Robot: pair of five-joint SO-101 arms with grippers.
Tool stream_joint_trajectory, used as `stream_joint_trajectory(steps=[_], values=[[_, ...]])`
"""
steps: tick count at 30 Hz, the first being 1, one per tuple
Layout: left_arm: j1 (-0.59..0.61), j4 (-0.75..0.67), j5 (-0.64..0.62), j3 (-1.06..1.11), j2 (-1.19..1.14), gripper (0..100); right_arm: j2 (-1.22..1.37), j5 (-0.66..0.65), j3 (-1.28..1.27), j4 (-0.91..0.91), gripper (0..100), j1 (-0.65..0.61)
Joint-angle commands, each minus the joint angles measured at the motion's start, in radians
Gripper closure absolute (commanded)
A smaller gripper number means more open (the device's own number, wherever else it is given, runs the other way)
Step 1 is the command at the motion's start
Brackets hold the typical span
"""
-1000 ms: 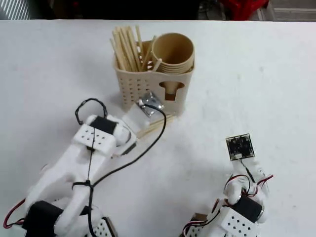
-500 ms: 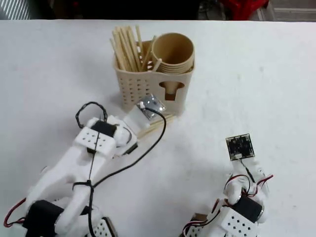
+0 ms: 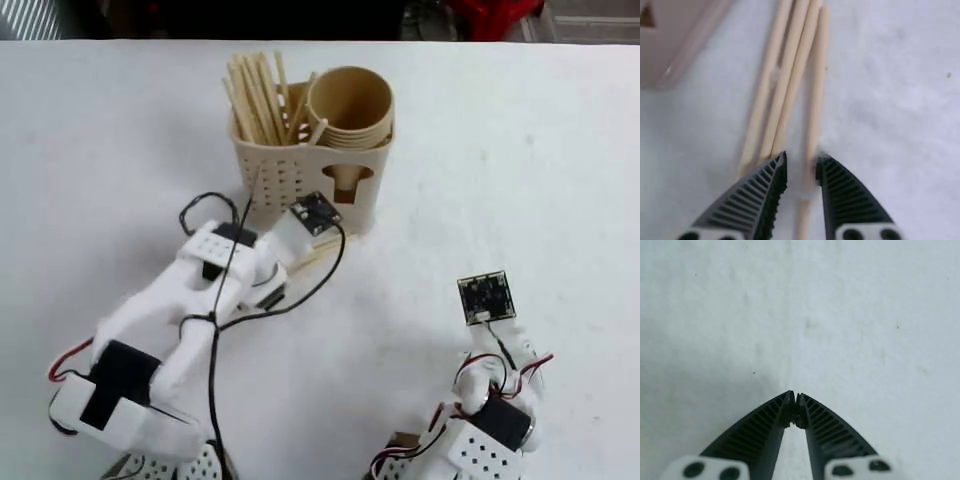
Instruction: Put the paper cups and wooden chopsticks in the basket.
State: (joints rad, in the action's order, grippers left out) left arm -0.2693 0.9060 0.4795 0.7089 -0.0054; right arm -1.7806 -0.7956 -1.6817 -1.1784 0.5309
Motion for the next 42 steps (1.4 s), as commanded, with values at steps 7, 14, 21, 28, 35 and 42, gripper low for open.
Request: stream_joint_trajectory(steps=[7, 14, 21, 28, 35, 42], values=[[-0.024, 0.063, 0.003, -0.018, -0.005, 97, -0.008, -0.009, -0.009, 0.005, 98.1, -0.001], [-0.031, 0.068, 0.003, -0.015, 0.004, 98, -0.008, -0.009, -0.009, 0.007, 98.1, -0.001], [-0.033, 0.198, 0.003, -0.054, 0.174, 98, -0.008, -0.009, -0.009, 0.007, 98.1, -0.001], [-0.030, 0.417, 0.003, -0.137, 0.532, 98, -0.008, -0.009, -0.009, 0.007, 98.1, -0.001], [-0.022, 0.577, -0.041, -0.517, 0.690, 98, -0.008, -0.009, -0.009, 0.007, 98.1, -0.001], [-0.024, 0.394, -0.269, -0.895, 0.489, 98, -0.008, -0.009, -0.009, 0.007, 98.1, -0.001]])
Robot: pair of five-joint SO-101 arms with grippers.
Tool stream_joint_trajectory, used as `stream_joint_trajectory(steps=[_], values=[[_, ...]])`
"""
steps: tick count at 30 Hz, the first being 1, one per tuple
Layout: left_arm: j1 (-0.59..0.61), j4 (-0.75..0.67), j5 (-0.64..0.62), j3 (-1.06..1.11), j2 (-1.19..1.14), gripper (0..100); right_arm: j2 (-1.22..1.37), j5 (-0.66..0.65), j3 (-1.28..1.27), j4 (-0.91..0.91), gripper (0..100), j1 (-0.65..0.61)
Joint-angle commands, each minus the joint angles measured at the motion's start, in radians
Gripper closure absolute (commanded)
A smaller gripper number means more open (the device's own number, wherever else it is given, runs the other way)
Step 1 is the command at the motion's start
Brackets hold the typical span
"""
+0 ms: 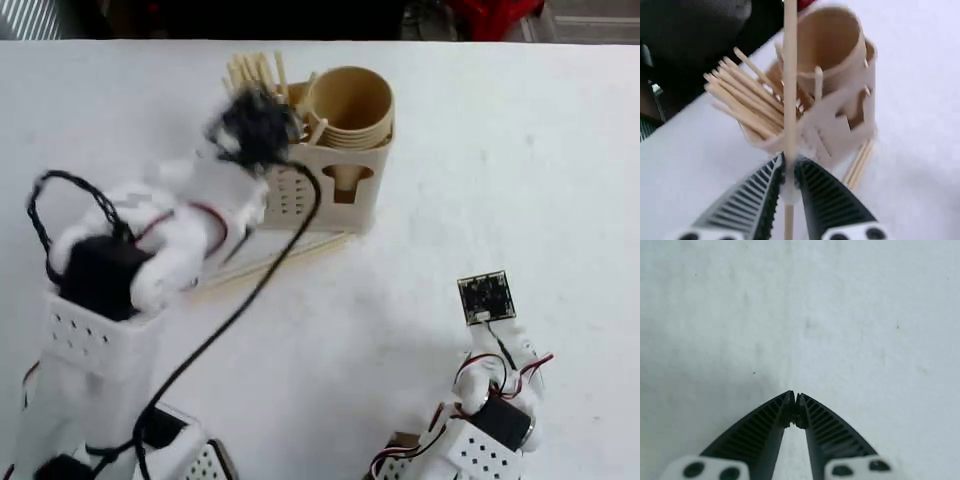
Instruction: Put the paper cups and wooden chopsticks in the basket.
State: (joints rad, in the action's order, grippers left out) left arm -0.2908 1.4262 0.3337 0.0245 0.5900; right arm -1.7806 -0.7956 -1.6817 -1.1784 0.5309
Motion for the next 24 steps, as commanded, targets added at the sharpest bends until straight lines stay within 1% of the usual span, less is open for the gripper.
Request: stream_joint_trajectory(steps=[1, 6, 9, 12, 15, 21, 24], values=[[-0.002, -0.164, -0.150, -0.253, -0.148, 98, -0.008, -0.009, -0.009, 0.007, 98.1, -0.001], [-0.002, -0.353, -0.256, -0.453, -0.341, 98, -0.008, -0.009, -0.009, 0.007, 98.1, -0.001], [-0.002, -0.410, -0.321, -0.566, -0.433, 98, -0.008, -0.009, -0.009, 0.007, 98.1, -0.001], [-0.002, -0.423, -0.364, -0.651, -0.510, 98, -0.008, -0.009, -0.009, 0.007, 98.1, -0.001], [0.004, -0.434, -0.400, -0.678, -0.587, 98, -0.008, -0.009, -0.009, 0.007, 98.1, -0.001], [0.094, -0.463, -0.463, -0.681, -0.682, 97, -0.008, -0.009, -0.009, 0.007, 98.1, -0.001], [0.124, -0.457, -0.463, -0.675, -0.690, 97, -0.008, -0.009, -0.009, 0.007, 98.1, -0.001]])
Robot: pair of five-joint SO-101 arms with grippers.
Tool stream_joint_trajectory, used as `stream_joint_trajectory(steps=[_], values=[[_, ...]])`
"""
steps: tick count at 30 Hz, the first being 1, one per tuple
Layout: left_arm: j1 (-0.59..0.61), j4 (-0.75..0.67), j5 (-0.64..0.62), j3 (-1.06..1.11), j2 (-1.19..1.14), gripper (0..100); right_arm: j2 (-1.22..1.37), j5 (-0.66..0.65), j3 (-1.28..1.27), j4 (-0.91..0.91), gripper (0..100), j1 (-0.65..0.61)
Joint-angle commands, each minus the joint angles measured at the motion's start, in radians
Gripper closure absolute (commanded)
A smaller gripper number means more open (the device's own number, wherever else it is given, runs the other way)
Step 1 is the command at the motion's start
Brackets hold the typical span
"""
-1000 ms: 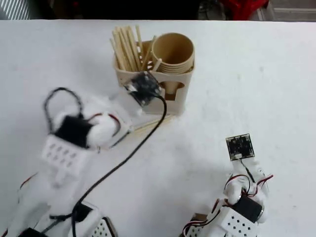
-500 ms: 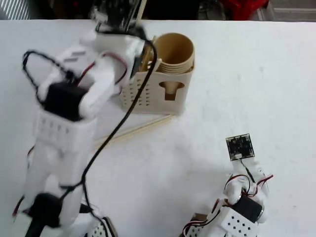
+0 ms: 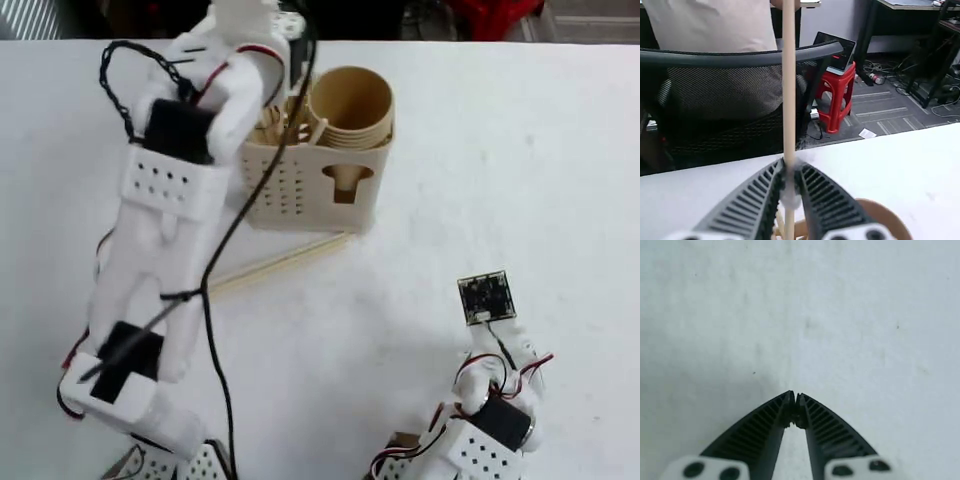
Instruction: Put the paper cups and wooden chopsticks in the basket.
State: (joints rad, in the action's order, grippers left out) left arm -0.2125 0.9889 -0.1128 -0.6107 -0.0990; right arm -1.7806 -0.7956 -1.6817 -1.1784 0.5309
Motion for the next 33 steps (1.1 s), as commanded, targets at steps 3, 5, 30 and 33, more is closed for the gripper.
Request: stream_joint_trajectory(steps=[3, 5, 30, 33], values=[[0.047, -0.009, -0.015, -0.037, -0.008, 96, -0.008, -0.009, -0.009, 0.007, 98.1, -0.001], [0.044, 0.020, -0.015, -0.037, -0.008, 93, -0.008, -0.009, -0.009, 0.007, 98.1, -0.001], [-0.070, 0.815, 0.387, 0.014, 0.318, 92, -0.008, -0.009, -0.009, 0.007, 98.1, -0.001], [-0.064, 0.793, 0.542, 0.299, 0.349, 92, -0.008, -0.009, -0.009, 0.007, 98.1, -0.001]])
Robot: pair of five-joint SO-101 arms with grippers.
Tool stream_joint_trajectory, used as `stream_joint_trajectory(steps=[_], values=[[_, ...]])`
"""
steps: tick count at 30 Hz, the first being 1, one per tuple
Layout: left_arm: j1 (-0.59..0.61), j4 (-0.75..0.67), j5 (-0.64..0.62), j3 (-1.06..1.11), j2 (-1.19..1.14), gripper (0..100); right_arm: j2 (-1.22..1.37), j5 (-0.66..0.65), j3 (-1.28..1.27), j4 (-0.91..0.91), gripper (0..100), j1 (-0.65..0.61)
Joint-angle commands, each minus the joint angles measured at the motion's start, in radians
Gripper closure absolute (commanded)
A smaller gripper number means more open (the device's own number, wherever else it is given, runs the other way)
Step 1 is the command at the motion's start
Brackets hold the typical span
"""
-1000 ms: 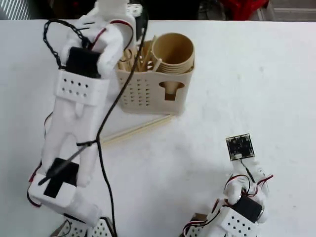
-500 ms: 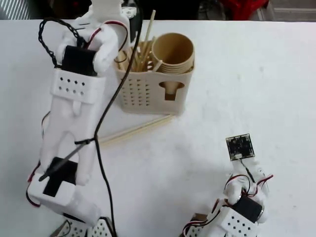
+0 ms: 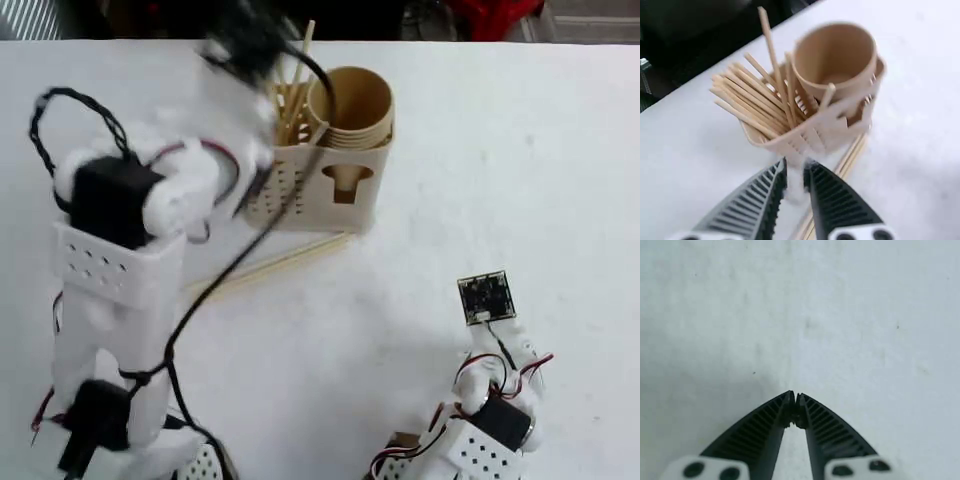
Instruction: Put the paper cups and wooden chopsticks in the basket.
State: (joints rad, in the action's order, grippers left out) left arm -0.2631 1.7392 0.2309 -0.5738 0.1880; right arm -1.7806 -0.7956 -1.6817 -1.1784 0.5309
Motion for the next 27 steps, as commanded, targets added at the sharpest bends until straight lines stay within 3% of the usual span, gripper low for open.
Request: stream_joint_trajectory(steps=[1, 4, 9, 14, 18, 27], values=[[-0.013, 0.035, 0.236, 0.384, 0.067, 92, -0.008, -0.009, -0.009, 0.007, 98.1, -0.001], [-0.013, -0.074, 0.298, 0.698, 0.087, 92, -0.008, -0.009, -0.009, 0.007, 98.1, -0.001], [-0.039, -0.437, 0.407, 1.117, 0.099, 92, -0.008, -0.009, -0.009, 0.007, 98.1, -0.001], [-0.045, -0.741, 0.427, 1.284, -0.013, 90, -0.007, -0.009, -0.009, 0.007, 98.1, -0.001], [-0.045, -0.806, 0.427, 1.224, -0.216, 86, -0.007, -0.009, -0.009, 0.007, 98.1, -0.001], [-0.015, -0.672, 0.356, 0.988, -0.407, 88, -0.007, -0.009, -0.009, 0.007, 98.1, -0.001]])
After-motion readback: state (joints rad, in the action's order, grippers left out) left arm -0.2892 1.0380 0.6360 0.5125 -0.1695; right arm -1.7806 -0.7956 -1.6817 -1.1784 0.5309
